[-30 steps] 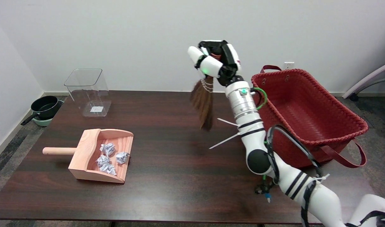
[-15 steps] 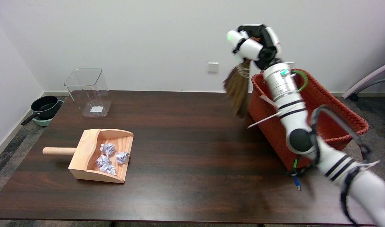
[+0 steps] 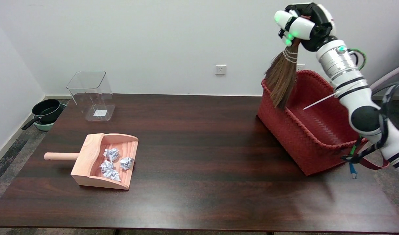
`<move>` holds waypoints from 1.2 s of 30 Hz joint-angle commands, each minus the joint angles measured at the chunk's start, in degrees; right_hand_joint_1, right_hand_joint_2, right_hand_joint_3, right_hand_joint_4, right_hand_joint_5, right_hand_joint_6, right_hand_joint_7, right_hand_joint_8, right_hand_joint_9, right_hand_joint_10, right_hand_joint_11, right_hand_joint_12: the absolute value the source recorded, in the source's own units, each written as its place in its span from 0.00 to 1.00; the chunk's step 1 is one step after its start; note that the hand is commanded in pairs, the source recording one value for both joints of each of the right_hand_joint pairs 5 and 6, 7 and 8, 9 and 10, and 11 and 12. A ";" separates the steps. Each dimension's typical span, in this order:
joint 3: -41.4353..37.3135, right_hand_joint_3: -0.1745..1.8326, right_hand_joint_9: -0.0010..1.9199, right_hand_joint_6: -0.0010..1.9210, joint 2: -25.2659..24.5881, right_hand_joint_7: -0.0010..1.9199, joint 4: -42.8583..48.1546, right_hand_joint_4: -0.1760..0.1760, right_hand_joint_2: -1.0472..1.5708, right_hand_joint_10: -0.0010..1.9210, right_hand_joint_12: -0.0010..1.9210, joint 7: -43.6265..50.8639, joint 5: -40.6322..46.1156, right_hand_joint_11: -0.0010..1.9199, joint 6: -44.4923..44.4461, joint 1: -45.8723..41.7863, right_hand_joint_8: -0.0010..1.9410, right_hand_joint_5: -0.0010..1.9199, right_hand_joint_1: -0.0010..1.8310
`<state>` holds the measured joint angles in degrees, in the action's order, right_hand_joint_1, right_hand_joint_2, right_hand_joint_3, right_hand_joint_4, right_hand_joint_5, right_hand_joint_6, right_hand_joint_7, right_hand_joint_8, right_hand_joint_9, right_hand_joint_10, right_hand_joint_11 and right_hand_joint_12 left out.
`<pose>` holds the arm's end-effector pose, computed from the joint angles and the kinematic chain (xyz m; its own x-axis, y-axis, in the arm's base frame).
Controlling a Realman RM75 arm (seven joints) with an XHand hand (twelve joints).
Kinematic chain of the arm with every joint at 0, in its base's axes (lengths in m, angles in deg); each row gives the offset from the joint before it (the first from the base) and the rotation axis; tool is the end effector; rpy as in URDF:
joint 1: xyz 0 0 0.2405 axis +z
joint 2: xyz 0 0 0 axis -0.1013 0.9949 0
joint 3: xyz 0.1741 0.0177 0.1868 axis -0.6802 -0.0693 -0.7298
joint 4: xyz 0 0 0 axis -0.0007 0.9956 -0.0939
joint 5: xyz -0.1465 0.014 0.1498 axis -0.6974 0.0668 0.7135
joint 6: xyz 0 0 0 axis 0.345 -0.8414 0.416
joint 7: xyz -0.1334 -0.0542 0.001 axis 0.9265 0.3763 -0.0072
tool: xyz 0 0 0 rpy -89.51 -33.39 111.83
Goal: Place the broom in the basket.
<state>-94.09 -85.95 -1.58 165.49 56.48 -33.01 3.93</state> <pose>-0.0995 -0.3712 0.4463 0.0492 0.1942 0.9797 -0.9370 -0.3306 0.1126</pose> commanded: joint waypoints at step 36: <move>-22.34 0.32 0.98 1.00 4.60 1.00 -7.25 0.50 1.00 0.98 0.96 -0.06 9.93 0.96 -16.06 -14.94 0.99 1.00 0.63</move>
<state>-108.98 -80.75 -6.95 165.41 65.77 -41.59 -5.61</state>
